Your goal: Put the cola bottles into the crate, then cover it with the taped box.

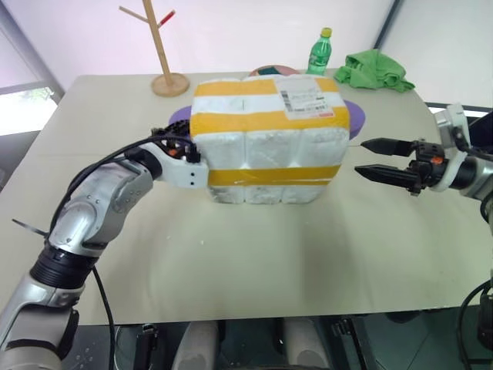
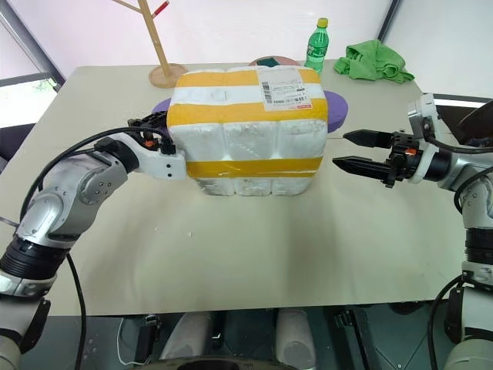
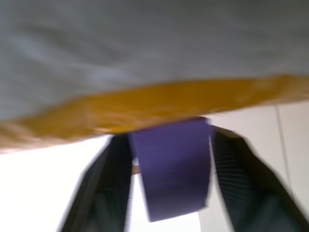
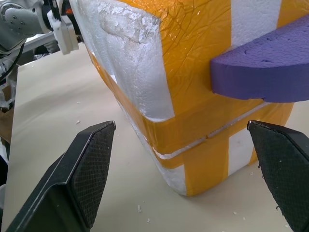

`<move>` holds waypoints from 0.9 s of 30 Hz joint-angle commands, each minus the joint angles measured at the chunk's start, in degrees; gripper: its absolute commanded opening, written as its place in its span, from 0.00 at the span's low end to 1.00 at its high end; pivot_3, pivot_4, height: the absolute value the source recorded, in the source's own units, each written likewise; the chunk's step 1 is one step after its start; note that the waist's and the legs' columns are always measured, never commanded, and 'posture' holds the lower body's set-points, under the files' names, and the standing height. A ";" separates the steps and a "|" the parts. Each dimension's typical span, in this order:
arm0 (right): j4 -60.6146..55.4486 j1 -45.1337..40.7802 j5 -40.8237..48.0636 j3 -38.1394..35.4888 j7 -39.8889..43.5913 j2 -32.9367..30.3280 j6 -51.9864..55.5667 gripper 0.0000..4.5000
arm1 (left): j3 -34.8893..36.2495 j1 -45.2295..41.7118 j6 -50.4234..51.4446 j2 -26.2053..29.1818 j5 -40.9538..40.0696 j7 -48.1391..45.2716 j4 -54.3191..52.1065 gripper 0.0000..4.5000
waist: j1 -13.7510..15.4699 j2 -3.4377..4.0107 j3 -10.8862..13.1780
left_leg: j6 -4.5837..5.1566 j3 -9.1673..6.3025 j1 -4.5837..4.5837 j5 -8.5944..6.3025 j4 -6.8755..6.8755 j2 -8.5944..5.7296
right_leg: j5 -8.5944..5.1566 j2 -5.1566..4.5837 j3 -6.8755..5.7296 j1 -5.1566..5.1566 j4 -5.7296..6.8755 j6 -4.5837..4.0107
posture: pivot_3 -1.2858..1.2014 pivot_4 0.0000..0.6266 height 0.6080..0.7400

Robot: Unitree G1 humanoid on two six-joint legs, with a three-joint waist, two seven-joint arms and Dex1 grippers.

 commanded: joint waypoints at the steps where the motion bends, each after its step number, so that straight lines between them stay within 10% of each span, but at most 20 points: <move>1: -0.10 -0.92 -0.20 -0.50 0.16 0.09 -1.37 1.00 | 1.47 0.82 -0.31 0.37 -1.92 -1.24 -1.31 0.99 | 0.01 0.00 0.00 | 0.00 0.00 0.00 0.00 0.00 0.00 | 0.00 0.00 0.00 0.00 0.00 0.00 | 0.52 0.24 1.00; 10: 1.78 -1.15 -1.21 -0.20 1.24 -0.83 -2.72 1.00 | 17.63 7.56 21.08 -6.12 -34.83 -16.87 -15.71 0.99 | -0.20 0.00 0.00 | 0.00 0.00 0.00 0.00 -0.03 0.03 | 0.00 0.00 0.00 -0.03 0.01 0.00 | 0.52 0.24 1.00; 27: 10.94 -4.20 -6.12 2.22 8.72 -4.59 -8.12 1.00 | 63.89 34.34 59.19 5.82 -94.65 -32.07 -19.91 0.99 | -1.46 0.01 0.01 | 0.00 0.00 0.05 -0.01 -0.06 0.04 | -0.16 0.01 0.00 -0.01 -0.03 -0.21 | 0.52 0.24 1.00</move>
